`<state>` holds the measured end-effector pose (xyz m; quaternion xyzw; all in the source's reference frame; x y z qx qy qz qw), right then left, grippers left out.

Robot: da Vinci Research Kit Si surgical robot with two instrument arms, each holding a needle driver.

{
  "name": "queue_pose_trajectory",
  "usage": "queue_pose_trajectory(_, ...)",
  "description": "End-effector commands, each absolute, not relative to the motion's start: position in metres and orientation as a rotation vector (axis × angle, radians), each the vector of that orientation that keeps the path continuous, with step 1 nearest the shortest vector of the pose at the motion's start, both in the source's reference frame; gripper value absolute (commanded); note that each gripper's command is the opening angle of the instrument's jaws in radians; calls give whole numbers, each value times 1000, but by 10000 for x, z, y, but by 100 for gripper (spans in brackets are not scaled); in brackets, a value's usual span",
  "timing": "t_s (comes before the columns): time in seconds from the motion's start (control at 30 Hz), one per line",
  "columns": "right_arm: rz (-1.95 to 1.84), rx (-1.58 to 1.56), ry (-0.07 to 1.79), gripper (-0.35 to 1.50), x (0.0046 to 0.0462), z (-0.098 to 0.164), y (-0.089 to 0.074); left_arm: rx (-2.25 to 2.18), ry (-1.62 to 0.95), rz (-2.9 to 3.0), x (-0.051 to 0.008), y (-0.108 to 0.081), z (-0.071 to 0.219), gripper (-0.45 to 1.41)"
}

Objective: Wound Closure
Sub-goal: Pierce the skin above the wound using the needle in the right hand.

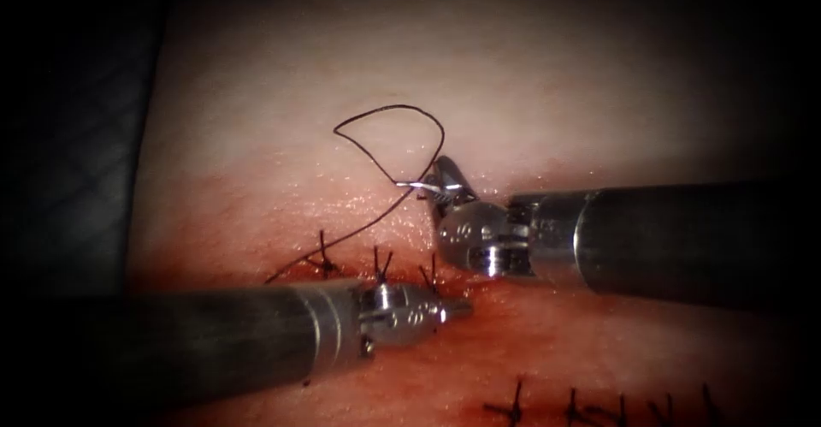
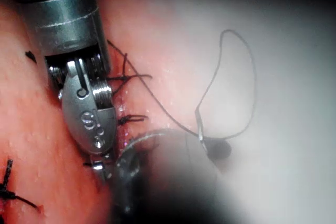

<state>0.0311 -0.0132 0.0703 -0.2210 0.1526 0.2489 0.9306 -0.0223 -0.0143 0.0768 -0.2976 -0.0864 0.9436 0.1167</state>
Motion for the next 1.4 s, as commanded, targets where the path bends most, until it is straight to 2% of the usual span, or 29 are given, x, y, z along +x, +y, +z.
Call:
queue_pose_trajectory(0.03, 505, -446, 331, -35, 319, 702, -132, -873, -253, 2763, -229, -144, 773, -45)
queue_pose_trajectory(0.2, 458, -439, 395, -35, 319, 693, -136, -872, -253, 2762, -229, -145, 773, -45)
queue_pose_trajectory(0.4, 305, -379, 700, -35, 293, 686, -136, -872, -253, 2762, -229, -144, 773, -45)
queue_pose_trajectory(0.5, 274, -242, 938, -35, 267, 688, -135, -872, -252, 2762, -229, -145, 773, -45)
queue_pose_trajectory(0.7, 361, -38, 1125, -35, 229, 703, -110, -872, -252, 2762, -229, -144, 773, -45)
queue_pose_trajectory(0.8, 449, 61, 1163, -35, 223, 709, -98, -871, -250, 2762, -231, -145, 775, -45)
queue_pose_trajectory(1.3, 810, 660, 1361, -35, 243, 735, -60, -867, -251, 2764, -231, -145, 775, -45)
queue_pose_trajectory(1.37, 966, 778, 1439, -35, 245, 739, -62, -867, -251, 2764, -231, -145, 775, -45)
queue_pose_trajectory(1.4, 1184, 934, 1443, -35, 250, 743, -69, -866, -251, 2764, -232, -146, 775, -45)
